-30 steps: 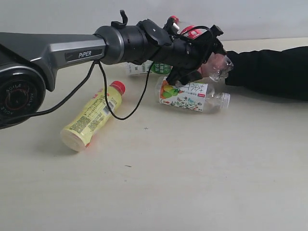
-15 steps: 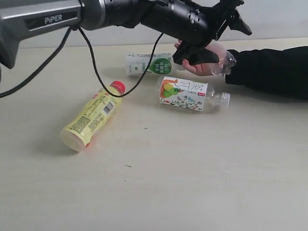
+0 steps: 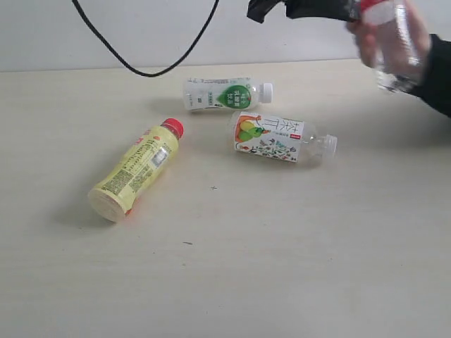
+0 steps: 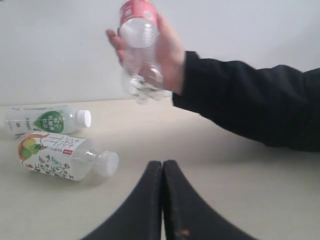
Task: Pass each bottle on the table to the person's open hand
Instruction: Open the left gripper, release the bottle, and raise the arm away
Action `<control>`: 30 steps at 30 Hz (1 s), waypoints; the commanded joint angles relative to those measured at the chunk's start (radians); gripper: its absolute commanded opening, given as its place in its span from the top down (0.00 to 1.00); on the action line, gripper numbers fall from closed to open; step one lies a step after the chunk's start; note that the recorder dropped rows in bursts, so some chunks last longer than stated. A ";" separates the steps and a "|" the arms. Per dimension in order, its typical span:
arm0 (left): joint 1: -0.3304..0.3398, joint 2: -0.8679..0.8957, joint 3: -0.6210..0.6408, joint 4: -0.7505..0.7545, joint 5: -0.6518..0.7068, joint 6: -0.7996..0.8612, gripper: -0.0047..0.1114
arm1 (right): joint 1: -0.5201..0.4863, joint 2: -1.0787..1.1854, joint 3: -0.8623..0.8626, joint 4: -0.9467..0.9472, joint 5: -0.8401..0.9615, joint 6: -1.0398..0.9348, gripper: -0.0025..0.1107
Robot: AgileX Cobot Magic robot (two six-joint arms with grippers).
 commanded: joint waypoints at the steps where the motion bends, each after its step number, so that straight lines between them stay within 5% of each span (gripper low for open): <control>1: 0.003 -0.068 -0.001 0.065 0.167 0.073 0.95 | 0.003 -0.007 0.004 0.001 -0.003 -0.001 0.98; 10: -0.009 -0.174 0.001 0.405 0.230 0.059 0.96 | 0.003 -0.007 0.004 0.001 -0.003 -0.001 0.98; 17: -0.028 -0.307 0.118 0.662 0.230 0.037 0.96 | 0.003 -0.007 0.004 0.001 -0.003 -0.001 0.98; 30: -0.028 -0.515 0.343 0.745 0.230 0.046 0.96 | 0.003 -0.007 0.004 0.001 -0.003 -0.001 0.98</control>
